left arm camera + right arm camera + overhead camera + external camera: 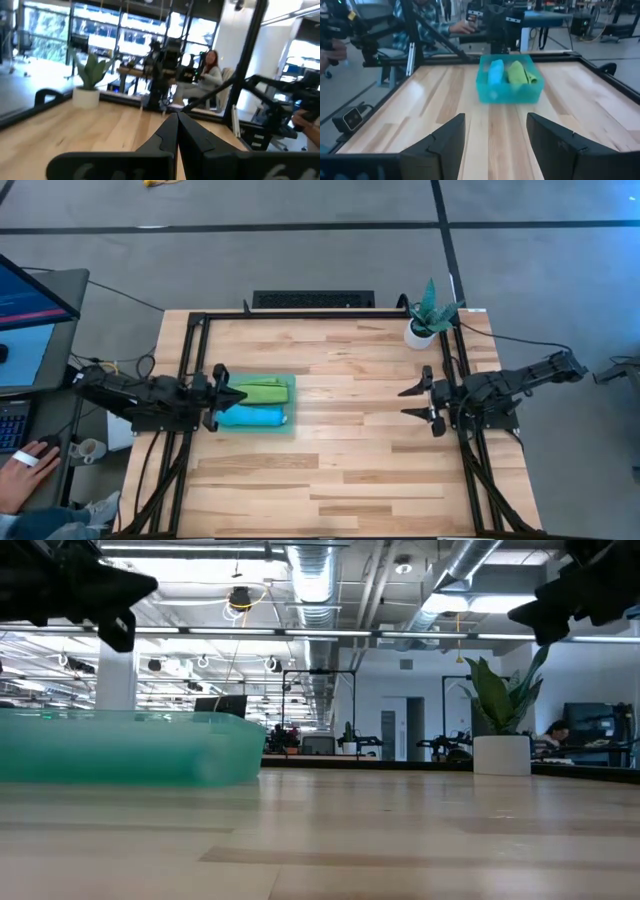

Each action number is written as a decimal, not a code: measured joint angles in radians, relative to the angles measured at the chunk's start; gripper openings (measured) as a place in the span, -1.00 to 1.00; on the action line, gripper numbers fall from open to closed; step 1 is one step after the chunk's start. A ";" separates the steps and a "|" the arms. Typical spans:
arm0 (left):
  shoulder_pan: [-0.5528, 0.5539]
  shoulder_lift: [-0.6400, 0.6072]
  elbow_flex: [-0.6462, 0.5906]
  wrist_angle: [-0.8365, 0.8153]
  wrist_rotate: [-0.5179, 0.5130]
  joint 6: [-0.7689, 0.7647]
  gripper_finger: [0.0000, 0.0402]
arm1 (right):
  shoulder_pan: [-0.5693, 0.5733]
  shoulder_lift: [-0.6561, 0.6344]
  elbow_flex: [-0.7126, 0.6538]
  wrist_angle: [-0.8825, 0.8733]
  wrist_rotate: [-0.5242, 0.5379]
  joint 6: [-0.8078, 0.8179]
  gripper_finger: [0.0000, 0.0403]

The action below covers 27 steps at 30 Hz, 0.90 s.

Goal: Roll microfiber towels into tight, uniform cylinder then place into a basket
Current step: Return to Home Position

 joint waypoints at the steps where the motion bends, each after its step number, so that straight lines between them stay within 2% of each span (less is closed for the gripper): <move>1: 0.000 -0.018 0.000 -0.008 0.006 0.011 -1.00 | 0.000 -0.027 -0.012 -0.001 0.000 0.000 0.16; 7: 0.000 -0.095 0.000 -0.111 0.012 0.050 -1.00 | 0.000 -0.172 -0.096 -0.006 0.000 0.001 0.16; 12: 0.000 -0.096 0.000 -0.178 -0.033 0.053 -1.00 | 0.000 -0.262 -0.161 0.022 0.000 0.017 0.16; 23: 0.000 -0.096 -0.001 -0.184 -0.049 0.148 -1.00 | 0.000 -0.222 -0.188 0.106 -0.007 0.027 0.16; 27: 0.000 -0.096 -0.001 -0.185 -0.049 0.112 -1.00 | 0.000 -0.210 -0.188 0.106 -0.004 0.061 0.16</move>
